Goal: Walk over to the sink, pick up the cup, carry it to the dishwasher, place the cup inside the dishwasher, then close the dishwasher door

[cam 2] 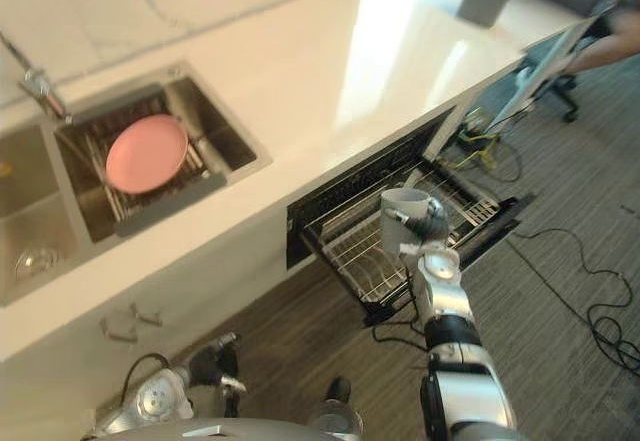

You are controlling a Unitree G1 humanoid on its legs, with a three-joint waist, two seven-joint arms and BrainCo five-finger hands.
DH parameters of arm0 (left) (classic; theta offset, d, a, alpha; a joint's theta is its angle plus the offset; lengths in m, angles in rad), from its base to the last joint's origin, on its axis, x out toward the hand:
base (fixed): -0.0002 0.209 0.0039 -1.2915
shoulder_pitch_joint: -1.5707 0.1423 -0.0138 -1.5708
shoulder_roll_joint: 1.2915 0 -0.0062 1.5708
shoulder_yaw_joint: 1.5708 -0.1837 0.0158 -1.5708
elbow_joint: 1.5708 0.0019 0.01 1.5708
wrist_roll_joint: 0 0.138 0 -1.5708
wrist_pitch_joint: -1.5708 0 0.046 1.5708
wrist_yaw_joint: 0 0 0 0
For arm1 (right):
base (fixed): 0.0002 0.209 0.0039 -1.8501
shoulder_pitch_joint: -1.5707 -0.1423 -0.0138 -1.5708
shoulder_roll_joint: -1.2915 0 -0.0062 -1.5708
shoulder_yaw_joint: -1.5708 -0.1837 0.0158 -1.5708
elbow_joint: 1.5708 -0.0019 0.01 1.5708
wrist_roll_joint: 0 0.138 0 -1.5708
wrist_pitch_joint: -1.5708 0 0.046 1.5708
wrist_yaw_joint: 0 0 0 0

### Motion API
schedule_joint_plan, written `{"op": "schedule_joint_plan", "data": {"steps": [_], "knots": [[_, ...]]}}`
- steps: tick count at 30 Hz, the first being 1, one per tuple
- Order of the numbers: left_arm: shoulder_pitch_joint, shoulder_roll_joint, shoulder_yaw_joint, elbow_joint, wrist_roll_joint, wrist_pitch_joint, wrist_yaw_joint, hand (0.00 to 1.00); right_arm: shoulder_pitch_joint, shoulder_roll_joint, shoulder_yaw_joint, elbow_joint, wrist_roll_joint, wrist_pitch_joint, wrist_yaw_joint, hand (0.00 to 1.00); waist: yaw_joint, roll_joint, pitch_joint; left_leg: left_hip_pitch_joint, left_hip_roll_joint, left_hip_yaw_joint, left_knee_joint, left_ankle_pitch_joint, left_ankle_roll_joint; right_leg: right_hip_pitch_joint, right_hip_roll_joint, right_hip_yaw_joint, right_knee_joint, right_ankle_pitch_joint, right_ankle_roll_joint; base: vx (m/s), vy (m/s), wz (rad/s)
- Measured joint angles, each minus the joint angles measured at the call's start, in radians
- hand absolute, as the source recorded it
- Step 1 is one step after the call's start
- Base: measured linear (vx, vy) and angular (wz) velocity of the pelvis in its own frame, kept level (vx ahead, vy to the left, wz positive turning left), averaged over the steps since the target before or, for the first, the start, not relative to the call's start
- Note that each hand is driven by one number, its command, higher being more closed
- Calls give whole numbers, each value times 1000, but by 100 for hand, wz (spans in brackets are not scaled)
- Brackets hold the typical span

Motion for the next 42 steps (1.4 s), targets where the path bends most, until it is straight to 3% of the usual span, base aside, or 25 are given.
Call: {"op": "schedule_joint_plan", "data": {"steps": [3, 6, 8, 10, 18, 22, 24, 28, 31, 36, 37, 40, 42], "knots": [[-19, 29, 41, 16, -4, 19, 46, 0, -127, -102, 38, 54, -34, 4, -2, 100, 5, 5, 82, -36, -2, -3, 0, 18, 8, -37, -2, -1, 12, 12, -3, -71, 36, 6], [-17, 67, 47, 90, -4, 75, 62, 0, -180, -171, 70, 59, -37, 26, 4, 100, 5, 15, 129, -55, 0, -19, 0, 21, 4, -60, -2, 0, 31, 7, -5, -45, 7, 7], [-8, 66, 47, 128, -12, 100, 62, 0, -230, -218, 116, 98, -37, 46, 5, 100, 6, 32, 141, -90, 2, -23, 0, 29, 1, -98, -2, 1, 45, 6, -7, -49, -1, 6], [-8, 50, 43, 133, -27, 90, 71, 0, -282, -253, 145, 171, -69, 62, 5, 100, 13, 63, 158, -119, 1, -26, 0, 35, 0, -127, -2, 5, 50, 1, -13, -44, -8, 5], [-10, 18, 42, 142, -22, 82, 89, 0, -344, -277, 197, 223, -115, 106, 33, 100, 17, 135, 188, -195, -12, -59, 0, 43, -5, -202, -20, -6, 84, -8, 2, 4, -26, 9], [-10, -2, 39, 169, 1, 140, 182, 0, -388, -304, 234, 254, -114, 115, 44, 100, 27, 169, 202, -226, -33, -80, 1, 53, 7, -248, -50, -11, 143, -39, 12, 53, -25, 14], [-9, -8, 38, 185, 17, 158, 234, 0, -390, -304, 236, 255, -114, 115, 47, 100, 33, 178, 206, -230, -45, -98, 1, 53, 7, -256, -64, -14, 168, -57, 16, 63, -25, 19], [-7, -12, 33, 276, 24, 267, 341, 0, -426, -301, 274, 286, -113, 113, 69, 100, 41, 185, 209, -250, -62, -140, 6, 54, 9, -281, -89, -34, 220, -91, 23, 61, -23, 21], [4, -24, 46, 302, 15, 307, 411, 0, -423, -298, 276, 299, -110, 114, 73, 100, 63, 186, 210, -258, -67, -165, 6, 56, 11, -281, -95, -45, 243, -111, 23, 41, -32, 28], [6, -54, 80, 304, 14, 313, 460, 0, -428, -266, 301, 322, -63, 115, 115, 100, 91, 186, 210, -266, -67, -206, 6, 65, 9, -276, -93, -65, 268, -134, 17, -3, -57, 23], [5, -58, 86, 302, 14, 312, 461, 0, -434, -256, 294, 333, -43, 118, 108, 0, 91, 186, 210, -267, -67, -214, 6, 67, 9, -275, -92, -65, 277, -142, 15, -31, -77, 20], [6, -76, 131, 312, 13, 312, 463, 0, -433, -243, 292, 354, -30, 131, 136, 0, 91, 184, 211, -267, -65, -223, 2, 70, 7, -275, -91, -66, 294, -153, 17, -50, -78, 9], [5, -88, 159, 321, 1, 312, 463, 0, -421, -229, 283, 365, 25, 135, 113, 0, 88, 183, 212, -263, -63, -230, 1, 67, 2, -275, -92, -67, 309, -164, 14, -56, -74, 5]]}}
